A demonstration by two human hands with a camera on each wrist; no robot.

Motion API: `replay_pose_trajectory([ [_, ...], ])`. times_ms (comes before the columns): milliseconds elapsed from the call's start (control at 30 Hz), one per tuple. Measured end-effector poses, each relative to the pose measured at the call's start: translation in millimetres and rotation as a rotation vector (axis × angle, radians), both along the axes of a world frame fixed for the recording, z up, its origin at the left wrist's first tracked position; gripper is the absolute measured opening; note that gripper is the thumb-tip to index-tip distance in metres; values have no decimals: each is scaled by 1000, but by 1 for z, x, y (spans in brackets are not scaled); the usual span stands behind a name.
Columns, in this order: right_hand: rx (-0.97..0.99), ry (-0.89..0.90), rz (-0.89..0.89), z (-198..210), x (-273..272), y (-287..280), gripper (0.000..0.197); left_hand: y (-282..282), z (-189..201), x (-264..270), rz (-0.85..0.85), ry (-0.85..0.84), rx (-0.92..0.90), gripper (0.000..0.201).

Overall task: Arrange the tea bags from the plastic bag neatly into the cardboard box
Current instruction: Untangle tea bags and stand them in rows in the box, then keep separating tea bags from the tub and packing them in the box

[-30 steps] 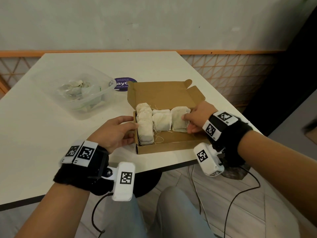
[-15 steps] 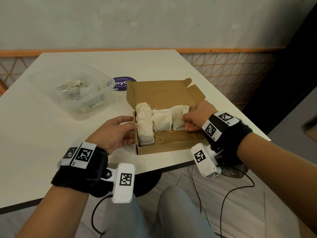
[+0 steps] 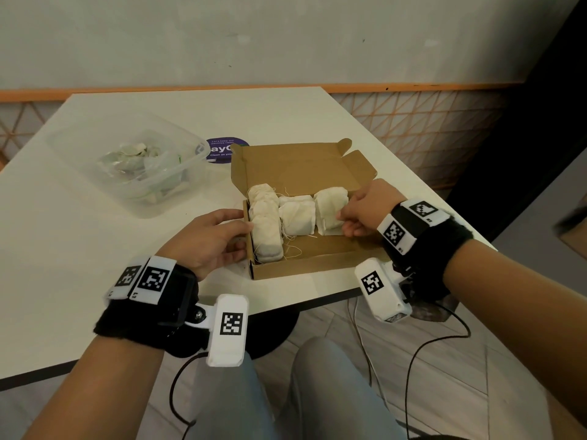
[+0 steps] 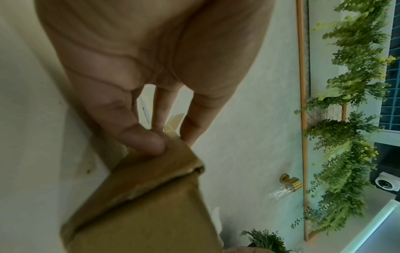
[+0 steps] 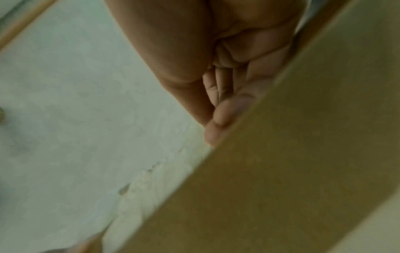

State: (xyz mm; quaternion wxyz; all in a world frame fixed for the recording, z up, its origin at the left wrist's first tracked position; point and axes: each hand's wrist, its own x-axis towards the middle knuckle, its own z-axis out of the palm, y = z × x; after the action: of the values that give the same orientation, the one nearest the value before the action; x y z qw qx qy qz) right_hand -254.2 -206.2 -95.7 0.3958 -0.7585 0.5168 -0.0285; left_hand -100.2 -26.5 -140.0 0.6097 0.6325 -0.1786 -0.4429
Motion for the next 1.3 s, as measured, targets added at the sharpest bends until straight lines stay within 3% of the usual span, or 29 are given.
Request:
replay_pose_trajectory([
  [233,-71,68,34,-18,-12,-2,27,-1,1,-1,15,-15,9,21],
  [333,-57,111,85,-23,-3,-5,21,-1,1,-1,17,-14,17,21],
  [400,-1,55,70,-24,3,-8,13,0,2,-1,10,-14,22,22],
  [533,76,-105,12,-23,3,-10,14,0,3,-3,25,-18,37,29],
  [667,-37,-47,35,-6,-5,0,16,8,18,-10,22,-114,68,28],
  [733,-117,-110,78,17,-6,11,18,17,36,-5,110,-221,27,18],
  [833,-145,-291,269,51,13,30,11,35,76,25,393,-307,-100,11],
  [933,-127,-343,493,75,60,51,2,50,95,84,701,-354,8,44],
  [1000,-110,-370,591,86,97,67,4,61,93,114,777,-314,165,65],
  [1133,-151,-406,648,90,168,85,4,61,76,133,580,-152,329,38],
  [1200,-186,-367,695,85,196,97,12,62,69,136,589,-77,320,16],
  [1300,-308,-236,792,69,224,112,29,63,61,141,627,-25,252,4],
])
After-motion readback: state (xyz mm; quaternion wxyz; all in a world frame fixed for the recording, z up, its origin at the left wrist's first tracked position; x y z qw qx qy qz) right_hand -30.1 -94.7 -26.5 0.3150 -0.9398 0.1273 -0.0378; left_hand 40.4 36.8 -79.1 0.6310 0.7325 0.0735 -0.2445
